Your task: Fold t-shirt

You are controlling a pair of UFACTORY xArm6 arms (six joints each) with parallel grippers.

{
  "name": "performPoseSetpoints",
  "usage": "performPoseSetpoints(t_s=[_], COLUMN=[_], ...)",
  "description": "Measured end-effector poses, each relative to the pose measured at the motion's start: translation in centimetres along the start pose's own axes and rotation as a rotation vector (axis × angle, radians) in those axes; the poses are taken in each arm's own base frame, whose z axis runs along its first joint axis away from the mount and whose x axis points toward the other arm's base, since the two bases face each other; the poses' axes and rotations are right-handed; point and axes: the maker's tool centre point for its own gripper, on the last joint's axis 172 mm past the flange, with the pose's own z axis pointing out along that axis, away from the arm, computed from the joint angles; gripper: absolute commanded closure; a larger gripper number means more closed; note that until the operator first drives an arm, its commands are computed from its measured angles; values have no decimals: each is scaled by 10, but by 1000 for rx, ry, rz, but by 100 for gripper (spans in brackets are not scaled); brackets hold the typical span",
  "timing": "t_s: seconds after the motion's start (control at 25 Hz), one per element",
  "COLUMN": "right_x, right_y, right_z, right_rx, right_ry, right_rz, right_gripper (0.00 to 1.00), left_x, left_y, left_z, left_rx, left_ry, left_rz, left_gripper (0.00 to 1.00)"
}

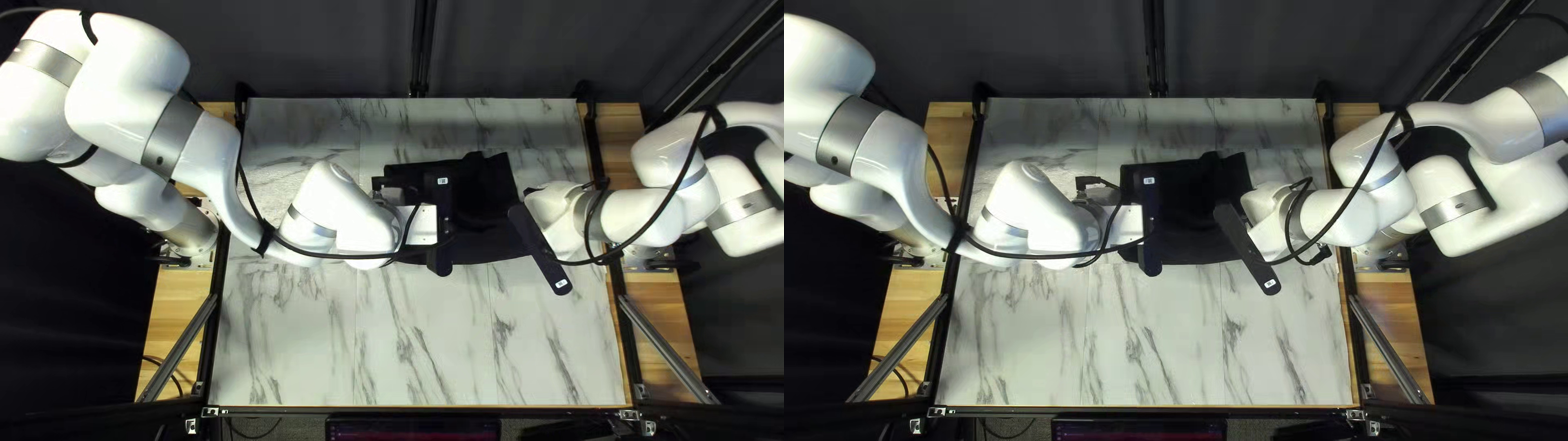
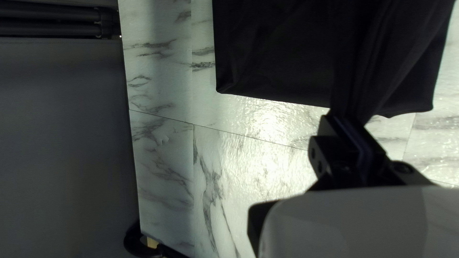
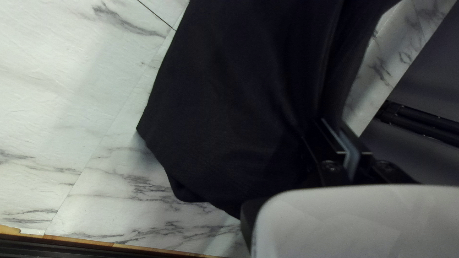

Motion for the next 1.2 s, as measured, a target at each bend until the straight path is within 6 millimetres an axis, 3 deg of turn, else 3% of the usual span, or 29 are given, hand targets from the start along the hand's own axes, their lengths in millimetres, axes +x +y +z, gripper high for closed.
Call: performPoseSetpoints(t_s=[0.32, 0.56, 1.2], right_x=[-15, -27, -35], right_y=[23, 40, 49], right_z=[14, 21, 25], right_rx=[-2, -9, -10], right_ry=[4, 7, 18], right_rz=[-7, 2, -8], right_gripper=[100, 100, 100], left_x=[-15, -15, -17], left_y=[-26, -53, -64], left_z=[4, 28, 35], left_rx=[19, 26, 28], left_ry=[-16, -39, -39], left_rz=[-25, -25, -37], left_gripper=[100, 100, 100])
